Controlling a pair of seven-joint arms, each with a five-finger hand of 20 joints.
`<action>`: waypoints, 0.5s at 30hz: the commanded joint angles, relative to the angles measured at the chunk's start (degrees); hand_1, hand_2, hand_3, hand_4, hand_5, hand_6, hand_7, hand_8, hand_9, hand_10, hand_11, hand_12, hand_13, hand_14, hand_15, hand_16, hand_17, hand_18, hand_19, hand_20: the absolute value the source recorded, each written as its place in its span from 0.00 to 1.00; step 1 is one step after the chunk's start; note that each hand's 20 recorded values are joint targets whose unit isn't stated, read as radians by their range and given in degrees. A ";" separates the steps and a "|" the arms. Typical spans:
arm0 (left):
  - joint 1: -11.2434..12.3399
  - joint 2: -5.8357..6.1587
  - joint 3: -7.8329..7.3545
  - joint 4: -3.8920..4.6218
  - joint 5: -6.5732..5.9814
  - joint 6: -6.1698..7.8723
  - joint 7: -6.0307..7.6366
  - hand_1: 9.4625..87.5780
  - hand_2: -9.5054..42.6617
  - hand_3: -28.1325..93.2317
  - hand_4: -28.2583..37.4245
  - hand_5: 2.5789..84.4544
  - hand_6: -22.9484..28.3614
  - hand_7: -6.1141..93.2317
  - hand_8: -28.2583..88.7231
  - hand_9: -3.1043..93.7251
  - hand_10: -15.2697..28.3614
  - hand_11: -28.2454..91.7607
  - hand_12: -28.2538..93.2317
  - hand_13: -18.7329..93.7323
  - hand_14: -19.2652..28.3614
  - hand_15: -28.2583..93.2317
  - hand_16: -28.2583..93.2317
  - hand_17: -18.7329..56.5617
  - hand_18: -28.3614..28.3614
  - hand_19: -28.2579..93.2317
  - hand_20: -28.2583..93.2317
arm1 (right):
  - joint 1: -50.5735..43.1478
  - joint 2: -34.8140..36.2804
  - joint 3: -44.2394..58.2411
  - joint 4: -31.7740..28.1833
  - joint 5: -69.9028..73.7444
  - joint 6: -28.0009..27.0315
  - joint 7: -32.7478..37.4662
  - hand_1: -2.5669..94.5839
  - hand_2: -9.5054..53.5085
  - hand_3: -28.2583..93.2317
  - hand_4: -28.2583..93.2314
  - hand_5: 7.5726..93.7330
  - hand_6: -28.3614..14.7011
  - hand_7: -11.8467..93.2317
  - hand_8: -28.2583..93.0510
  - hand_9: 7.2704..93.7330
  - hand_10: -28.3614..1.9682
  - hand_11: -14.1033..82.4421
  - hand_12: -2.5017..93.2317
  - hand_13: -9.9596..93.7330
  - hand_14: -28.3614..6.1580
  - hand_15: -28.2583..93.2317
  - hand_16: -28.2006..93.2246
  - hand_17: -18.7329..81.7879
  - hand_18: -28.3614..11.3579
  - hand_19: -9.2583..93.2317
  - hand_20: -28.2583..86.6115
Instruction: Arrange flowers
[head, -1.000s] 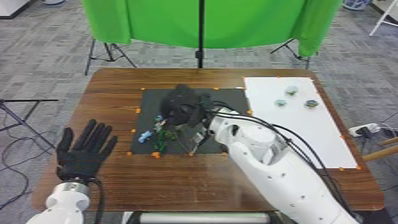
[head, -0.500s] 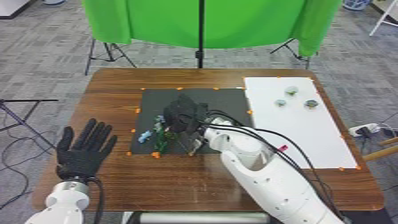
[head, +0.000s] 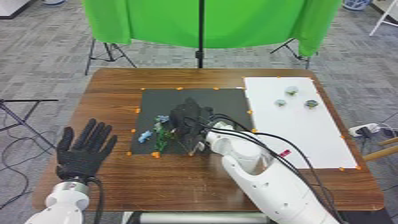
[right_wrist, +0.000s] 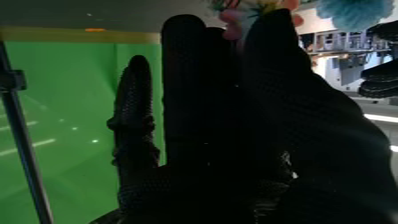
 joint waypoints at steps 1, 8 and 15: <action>0.79 -0.31 0.03 0.36 -0.43 0.00 -0.74 0.20 0.41 0.79 0.00 0.52 0.61 0.18 0.16 0.44 0.67 0.38 0.31 0.45 0.67 0.41 0.21 0.17 0.74 0.51 0.34 | -1.45 1.48 0.31 -2.01 -0.25 -2.45 0.91 0.65 0.00 0.73 0.00 0.74 0.74 0.30 0.20 0.69 0.71 0.27 0.19 0.70 0.70 0.53 0.60 0.43 0.30 0.75 0.61; 0.62 -0.68 0.01 0.51 -0.30 0.24 -0.92 0.20 0.41 0.79 0.00 0.51 0.61 0.18 0.16 0.44 0.67 0.38 0.31 0.45 0.67 0.41 0.21 0.17 0.74 0.51 0.34 | -2.26 2.42 1.09 -3.58 1.91 -4.12 2.40 0.66 0.00 0.73 0.00 0.69 0.76 0.28 0.17 0.66 0.70 0.27 0.18 0.69 0.70 0.53 0.59 0.42 0.30 0.75 0.60; 1.07 -1.12 -0.33 0.60 -0.27 0.39 -1.23 0.21 0.39 0.79 0.00 0.51 0.61 0.18 0.16 0.44 0.67 0.38 0.31 0.45 0.67 0.41 0.21 0.17 0.74 0.51 0.34 | -5.10 2.71 5.31 -8.77 10.65 -2.99 8.33 0.60 0.00 0.77 0.00 0.60 0.74 0.27 0.12 0.61 0.66 0.26 0.18 0.67 0.66 0.57 0.55 0.42 0.29 0.76 0.60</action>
